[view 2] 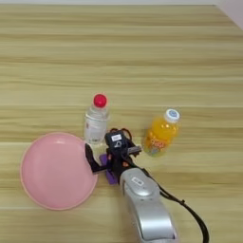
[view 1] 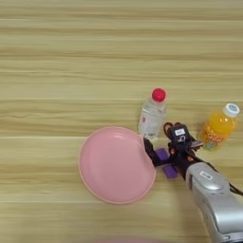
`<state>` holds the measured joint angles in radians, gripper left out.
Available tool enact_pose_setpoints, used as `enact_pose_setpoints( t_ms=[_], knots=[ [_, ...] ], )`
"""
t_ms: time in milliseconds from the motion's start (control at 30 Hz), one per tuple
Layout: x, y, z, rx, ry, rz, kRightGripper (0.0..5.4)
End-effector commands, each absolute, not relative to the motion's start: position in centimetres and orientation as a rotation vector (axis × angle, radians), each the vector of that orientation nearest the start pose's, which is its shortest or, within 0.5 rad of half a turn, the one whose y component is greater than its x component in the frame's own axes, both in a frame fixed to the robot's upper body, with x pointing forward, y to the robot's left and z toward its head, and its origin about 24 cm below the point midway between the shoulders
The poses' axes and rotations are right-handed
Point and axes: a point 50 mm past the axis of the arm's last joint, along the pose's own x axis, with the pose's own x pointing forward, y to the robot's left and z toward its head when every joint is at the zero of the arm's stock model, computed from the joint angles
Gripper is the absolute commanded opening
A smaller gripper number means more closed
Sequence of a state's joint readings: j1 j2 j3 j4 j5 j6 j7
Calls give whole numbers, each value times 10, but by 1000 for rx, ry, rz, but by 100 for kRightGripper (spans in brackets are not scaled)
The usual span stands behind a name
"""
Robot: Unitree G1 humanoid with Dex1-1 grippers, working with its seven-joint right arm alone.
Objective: Move the objects on the table
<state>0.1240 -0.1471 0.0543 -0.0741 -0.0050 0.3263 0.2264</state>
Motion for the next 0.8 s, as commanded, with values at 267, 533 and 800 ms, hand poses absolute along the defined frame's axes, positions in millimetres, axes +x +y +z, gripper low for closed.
enact_pose_setpoints(
  t_ms=[267, 533, 800],
  knots=[
    [253, -160, 19, -134, 265, 238, 538],
    [266, -158, 18, -141, 259, 240, 538],
    [271, -157, 19, -153, 244, 245, 538]
  ],
)
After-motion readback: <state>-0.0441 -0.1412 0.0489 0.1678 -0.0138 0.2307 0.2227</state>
